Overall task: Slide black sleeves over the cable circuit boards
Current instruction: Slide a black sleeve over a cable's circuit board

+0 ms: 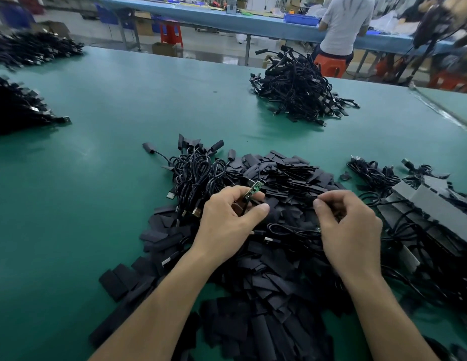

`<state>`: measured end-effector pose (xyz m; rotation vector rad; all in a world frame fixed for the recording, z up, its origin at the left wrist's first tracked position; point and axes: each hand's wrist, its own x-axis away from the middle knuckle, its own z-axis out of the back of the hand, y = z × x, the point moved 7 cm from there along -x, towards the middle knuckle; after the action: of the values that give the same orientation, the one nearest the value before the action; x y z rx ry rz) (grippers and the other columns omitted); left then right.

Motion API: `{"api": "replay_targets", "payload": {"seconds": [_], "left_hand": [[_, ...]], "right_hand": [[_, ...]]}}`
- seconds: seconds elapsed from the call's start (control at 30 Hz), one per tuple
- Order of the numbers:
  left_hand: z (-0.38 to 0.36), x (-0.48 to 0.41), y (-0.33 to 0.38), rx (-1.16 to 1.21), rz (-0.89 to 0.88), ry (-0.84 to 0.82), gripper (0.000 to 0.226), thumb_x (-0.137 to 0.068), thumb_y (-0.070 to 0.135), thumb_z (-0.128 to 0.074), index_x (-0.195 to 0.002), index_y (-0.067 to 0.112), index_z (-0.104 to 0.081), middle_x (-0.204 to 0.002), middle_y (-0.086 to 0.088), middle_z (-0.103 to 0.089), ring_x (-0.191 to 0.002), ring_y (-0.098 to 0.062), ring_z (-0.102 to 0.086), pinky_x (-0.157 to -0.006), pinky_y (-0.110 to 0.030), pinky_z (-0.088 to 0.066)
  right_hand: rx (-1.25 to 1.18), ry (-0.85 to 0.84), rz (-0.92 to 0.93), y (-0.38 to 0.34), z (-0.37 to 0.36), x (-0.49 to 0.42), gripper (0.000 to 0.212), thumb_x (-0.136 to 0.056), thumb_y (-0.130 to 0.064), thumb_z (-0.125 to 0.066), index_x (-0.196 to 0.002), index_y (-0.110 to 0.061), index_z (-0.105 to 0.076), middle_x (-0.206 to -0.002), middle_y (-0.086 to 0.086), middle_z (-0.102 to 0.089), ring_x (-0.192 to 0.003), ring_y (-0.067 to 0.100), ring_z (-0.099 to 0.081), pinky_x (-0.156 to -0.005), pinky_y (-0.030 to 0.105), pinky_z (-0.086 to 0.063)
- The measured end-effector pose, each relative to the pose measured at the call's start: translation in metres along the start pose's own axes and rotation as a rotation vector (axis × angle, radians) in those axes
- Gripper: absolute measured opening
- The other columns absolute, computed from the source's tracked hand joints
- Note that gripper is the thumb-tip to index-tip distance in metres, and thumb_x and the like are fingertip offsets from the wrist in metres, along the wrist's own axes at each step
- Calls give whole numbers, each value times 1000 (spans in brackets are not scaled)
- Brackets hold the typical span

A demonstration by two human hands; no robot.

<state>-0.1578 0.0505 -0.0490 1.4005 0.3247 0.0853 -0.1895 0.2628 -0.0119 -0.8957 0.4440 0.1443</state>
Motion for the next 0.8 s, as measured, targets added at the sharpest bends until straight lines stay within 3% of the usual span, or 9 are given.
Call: {"api": "replay_targets", "payload": {"seconds": [0.13, 0.23, 0.33, 0.5, 0.6, 0.7, 0.8], "left_hand": [[-5, 2, 3, 35, 0, -82, 28, -77, 47, -75, -99, 30, -73, -83, 5, -73, -72, -9, -63, -66, -30, -57], [-11, 3, 6, 92, -20, -141, 14, -84, 28, -77, -97, 27, -73, -80, 8, -74, -71, -6, -66, -58, -21, -51], [-12, 2, 5, 151, -12, -154, 15, -86, 12, -77, -98, 20, -72, -75, 7, -72, -65, -7, -63, -55, -19, -50], [-11, 2, 4, 178, 6, -162, 19, -84, 18, -77, -102, 19, -69, -74, 1, -72, -57, -14, -60, -53, -22, -49], [-6, 0, 2, 157, 27, -97, 7, -94, 19, -67, -97, 18, -61, -76, -2, -74, -47, -11, -57, -46, -16, -43], [-3, -2, -1, 120, 40, -67, 13, -102, 20, -54, -91, 16, -49, -81, -3, -75, -47, -12, -57, -43, -17, -40], [-4, -1, 1, 70, 11, -97, 18, -102, 23, -56, -85, 18, -57, -75, 1, -73, -49, -10, -57, -44, -18, -42]], "right_hand": [[-317, -174, 117, -19, -9, 4, 26, -85, -12, -76, -94, -36, -70, -81, -17, -71, -73, 6, -65, -68, 12, -48], [-347, -316, 176, -28, -20, 11, 27, -81, -11, -78, -92, -35, -73, -84, -15, -73, -75, 10, -68, -68, 16, -50], [-307, -369, 193, -31, -24, 14, 28, -77, -14, -82, -96, -34, -74, -89, -18, -73, -83, 6, -69, -73, 12, -49], [-173, -371, 289, -38, -25, 16, 30, -72, -17, -86, -98, -28, -77, -87, -16, -71, -85, 2, -65, -74, 8, -43], [-181, -317, 252, -35, -21, 13, 29, -70, -23, -86, -97, -28, -78, -84, -20, -70, -81, -1, -65, -72, 7, -43], [-263, -256, 167, -29, -14, 8, 27, -68, -31, -83, -94, -34, -76, -83, -23, -71, -77, 1, -66, -69, 12, -47], [-352, -225, 123, -24, -11, 5, 26, -66, -33, -81, -91, -34, -76, -83, -18, -74, -75, 5, -68, -69, 12, -49]]}}
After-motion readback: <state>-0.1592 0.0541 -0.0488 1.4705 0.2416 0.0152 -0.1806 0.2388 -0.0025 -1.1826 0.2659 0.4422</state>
